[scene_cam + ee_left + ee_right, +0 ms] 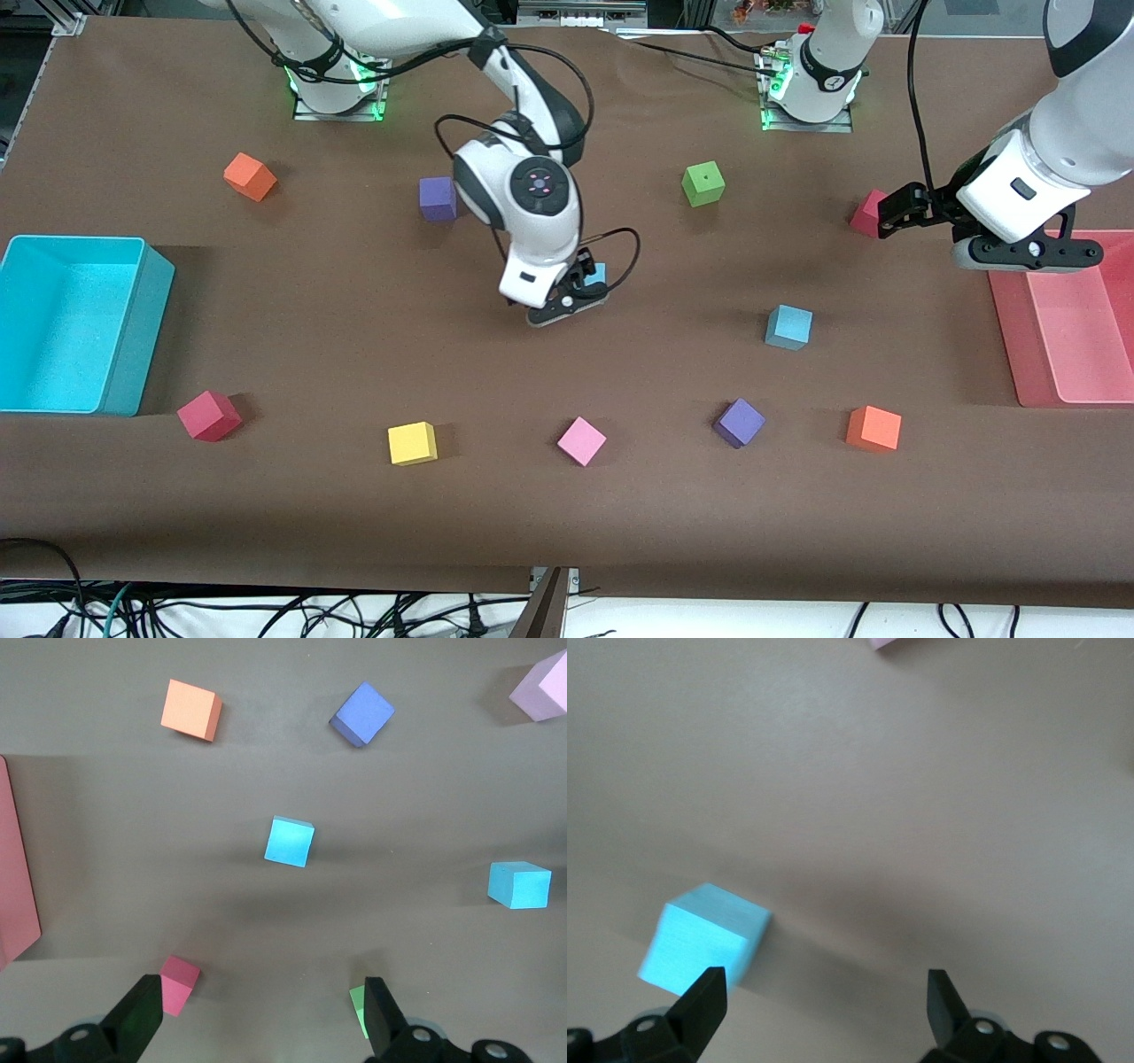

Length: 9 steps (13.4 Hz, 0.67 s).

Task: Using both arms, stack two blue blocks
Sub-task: 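Lower the cube onto the table center and open the right gripper, then move the left gripper down over the second light blue cube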

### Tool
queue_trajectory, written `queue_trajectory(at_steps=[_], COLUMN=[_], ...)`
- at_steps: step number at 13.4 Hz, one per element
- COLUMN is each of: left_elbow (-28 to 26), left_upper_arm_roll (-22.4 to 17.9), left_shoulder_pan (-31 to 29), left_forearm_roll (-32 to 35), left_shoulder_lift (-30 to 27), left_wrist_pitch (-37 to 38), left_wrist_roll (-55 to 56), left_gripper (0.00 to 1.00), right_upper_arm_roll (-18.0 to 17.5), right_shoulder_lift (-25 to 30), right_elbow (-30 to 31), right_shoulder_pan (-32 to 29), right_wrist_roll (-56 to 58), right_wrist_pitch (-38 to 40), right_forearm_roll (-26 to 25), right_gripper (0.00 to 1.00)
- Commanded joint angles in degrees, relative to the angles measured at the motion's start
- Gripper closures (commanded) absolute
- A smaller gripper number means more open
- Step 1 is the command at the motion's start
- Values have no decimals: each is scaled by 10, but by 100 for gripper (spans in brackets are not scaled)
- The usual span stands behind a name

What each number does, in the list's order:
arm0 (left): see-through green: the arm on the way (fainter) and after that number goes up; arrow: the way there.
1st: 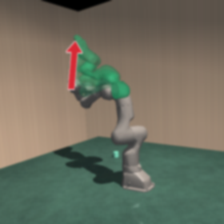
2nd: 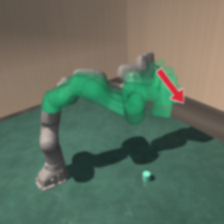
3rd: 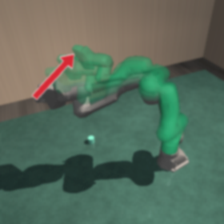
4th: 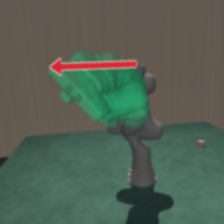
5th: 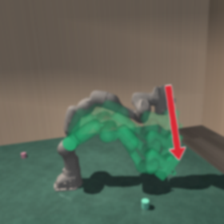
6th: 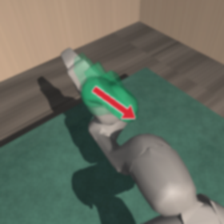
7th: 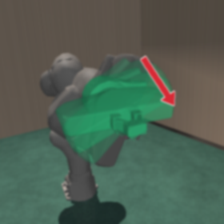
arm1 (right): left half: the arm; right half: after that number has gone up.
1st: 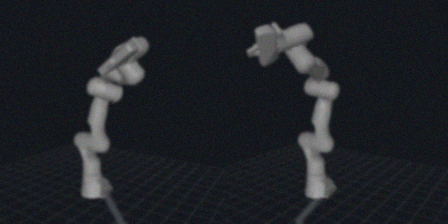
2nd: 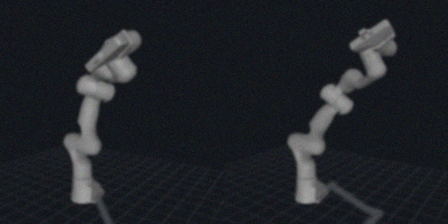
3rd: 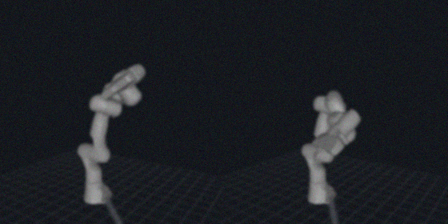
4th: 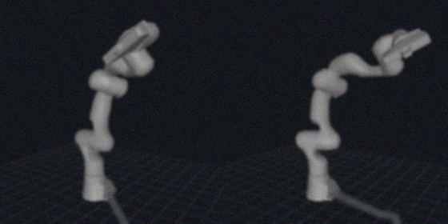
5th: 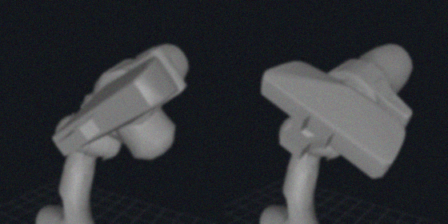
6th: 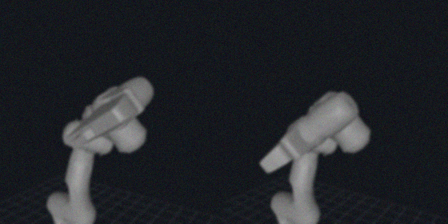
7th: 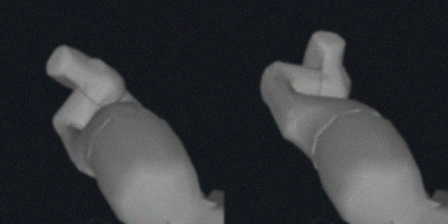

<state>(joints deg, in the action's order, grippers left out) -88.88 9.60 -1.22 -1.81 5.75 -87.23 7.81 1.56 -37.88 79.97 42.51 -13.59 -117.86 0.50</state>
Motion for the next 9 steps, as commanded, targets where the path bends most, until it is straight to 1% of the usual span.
queue_trajectory(at_steps=[1,2,3,4,6,7,9], left_elbow=[13,13,11,6,5,5,-1], left_upper_arm_roll=[2,2,2,2,2,2,2], left_shoulder_pan=[-1,-4,-3,-4,-4,-4,-6], left_forearm_roll=[15,15,15,15,15,15,15], left_shoulder_lift=[43,43,43,44,46,46,45], left_wrist_pitch=[28,31,34,36,38,38,38], left_wrist_roll=[-2,0,0,0,0,0,-2], left_gripper=[0,0,0,0,0,0,0], right_upper_arm_roll=[-7,-7,-7,-7,-7,-7,-9], right_shoulder_lift=[40,46,57,73,102,109,110], right_elbow=[60,76,104,140,222,249,280], right_shoulder_pan=[-22,-38,-51,-58,-66,-66,-66], right_wrist_roll=[102,162,220,266,329,353,379], right_wrist_pitch=[-7,-17,-41,-83,-180,-215,-263], right_forearm_roll=[6,17,40,65,106,121,127], right_gripper=[0,0,0,0,0,0,0])
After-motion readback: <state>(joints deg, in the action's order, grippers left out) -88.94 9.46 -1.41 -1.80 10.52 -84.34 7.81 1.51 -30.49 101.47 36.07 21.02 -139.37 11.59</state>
